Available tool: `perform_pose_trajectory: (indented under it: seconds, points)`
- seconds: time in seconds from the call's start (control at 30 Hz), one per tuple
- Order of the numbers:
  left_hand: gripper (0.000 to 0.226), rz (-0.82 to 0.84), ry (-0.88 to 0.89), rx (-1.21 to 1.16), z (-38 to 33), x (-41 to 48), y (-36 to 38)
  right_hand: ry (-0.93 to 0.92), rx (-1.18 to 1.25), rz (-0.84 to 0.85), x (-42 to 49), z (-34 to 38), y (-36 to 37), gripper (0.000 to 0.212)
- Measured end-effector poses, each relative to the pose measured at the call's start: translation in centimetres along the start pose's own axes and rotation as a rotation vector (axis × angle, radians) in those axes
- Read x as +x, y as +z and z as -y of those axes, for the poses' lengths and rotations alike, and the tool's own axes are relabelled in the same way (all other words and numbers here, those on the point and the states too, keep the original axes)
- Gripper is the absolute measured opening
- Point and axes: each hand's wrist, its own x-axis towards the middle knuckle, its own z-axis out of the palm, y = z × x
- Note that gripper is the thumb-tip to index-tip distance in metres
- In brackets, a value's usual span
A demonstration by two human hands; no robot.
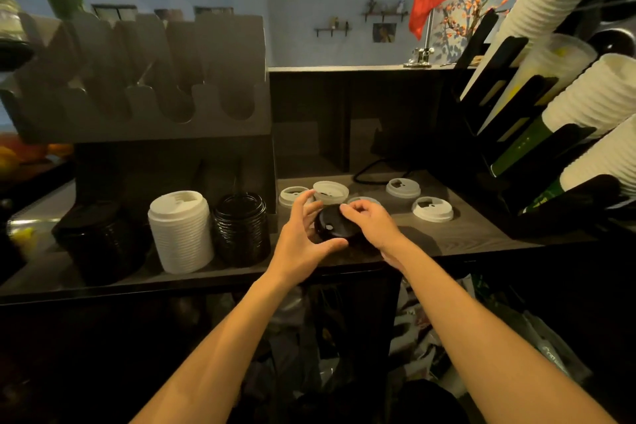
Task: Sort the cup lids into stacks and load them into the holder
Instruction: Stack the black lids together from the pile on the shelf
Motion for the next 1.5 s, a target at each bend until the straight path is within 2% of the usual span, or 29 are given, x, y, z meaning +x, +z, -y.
perform_pose_trajectory:
  seconds: [0.17,0.3,0.4,0.53,0.63,0.73,0.87,0.97,1.07,1.17,1.27,1.5]
  points:
    - [0.054,-0.272,0.007,-0.203,-2.0,-1.8,0.3,-0.034,0.449,0.095,-1.0,2.7,-0.1,0.027]
    - [0.029,-0.423,-0.032,-0.282,-4.5,-1.9,-0.7,-0.004,0.644,0.173,-2.2,4.5,2.0,0.028]
    - [0.024,-0.451,0.014,-0.26,-5.8,-1.8,-2.9,-0.069,0.472,0.166,-3.1,6.0,3.6,0.022]
    - [0.032,-0.433,0.033,-0.22,-5.9,-2.5,-7.0,-0.284,0.264,0.186,-4.3,8.4,5.6,0.022]
    - [0.041,-0.5,0.015,-0.182,-5.8,-3.8,-10.2,-0.358,0.23,0.22,-5.3,10.4,8.1,0.017]
    - [0.04,-0.605,0.032,-0.135,-5.8,-5.5,-13.1,-0.332,0.293,0.204,-6.1,11.8,11.9,0.018]
    - [0.027,-0.724,0.036,-0.068,-4.7,-7.9,-17.5,-0.319,0.325,0.248,-7.3,12.6,17.9,0.027]
    - [0.024,-0.797,-0.002,-0.052,-3.7,-9.7,-21.3,-0.456,0.201,0.269,-8.2,12.8,21.8,0.047]
    - [0.025,-0.839,-0.049,-0.005,-2.4,-11.6,-24.7,-0.659,0.041,0.246,-8.8,12.6,25.5,0.053]
    - [0.025,-0.886,-0.078,0.034,-1.1,-13.0,-27.5,-0.815,-0.126,0.339,-9.2,12.0,28.9,0.067]
    - [0.025,-0.928,-0.117,0.018,-0.1,-14.1,-29.6,-0.879,-0.273,0.411,-9.5,11.0,31.8,0.077]
    - [0.025,-0.953,-0.21,0.051,3.3,-15.6,-32.4,-0.842,-0.463,0.221,-10.9,9.0,36.8,0.064]
